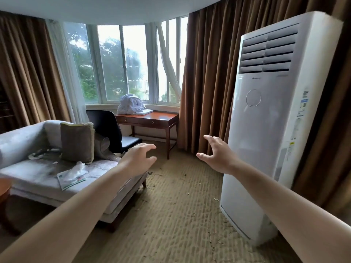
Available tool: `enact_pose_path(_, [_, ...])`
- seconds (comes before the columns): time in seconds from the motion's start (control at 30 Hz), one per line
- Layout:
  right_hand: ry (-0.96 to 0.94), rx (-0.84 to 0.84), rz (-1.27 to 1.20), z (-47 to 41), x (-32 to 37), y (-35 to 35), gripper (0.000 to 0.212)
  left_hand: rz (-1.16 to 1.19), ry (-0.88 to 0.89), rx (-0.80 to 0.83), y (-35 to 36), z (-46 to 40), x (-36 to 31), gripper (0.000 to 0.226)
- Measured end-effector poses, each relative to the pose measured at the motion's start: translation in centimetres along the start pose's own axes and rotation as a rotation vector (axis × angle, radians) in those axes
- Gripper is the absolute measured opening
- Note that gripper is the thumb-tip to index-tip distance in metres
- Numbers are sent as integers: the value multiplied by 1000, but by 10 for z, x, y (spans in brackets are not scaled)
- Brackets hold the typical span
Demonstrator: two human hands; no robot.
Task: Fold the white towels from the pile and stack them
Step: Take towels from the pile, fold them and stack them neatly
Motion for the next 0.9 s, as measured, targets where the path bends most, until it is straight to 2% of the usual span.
enact_pose_path(0.27, [64, 3, -40, -143, -12, 54, 73, 13, 21, 20, 16, -140, 68, 43])
enact_pose_path(0.4, [88, -8, -53, -199, -21, 76, 72, 47, 7, -22, 21, -202, 97, 42])
enact_pose_path(0.57, [86, 35, -16, -256, -39, 111, 70, -43, 3, 53, 54, -256, 124, 46])
enact_pose_path(0.9, [49, 87, -35, -419, -104, 189, 67, 13, -98, 108, 125, -400, 173, 45])
Point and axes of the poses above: each hand's wrist, its own z-axis away from the middle knuckle, its own y-axis out of the palm, x = y × z, the point moved 6 cm from there along -z, towards the middle knuckle, and after that the axes turned 2 degrees about -y, right-handed, at the moved point
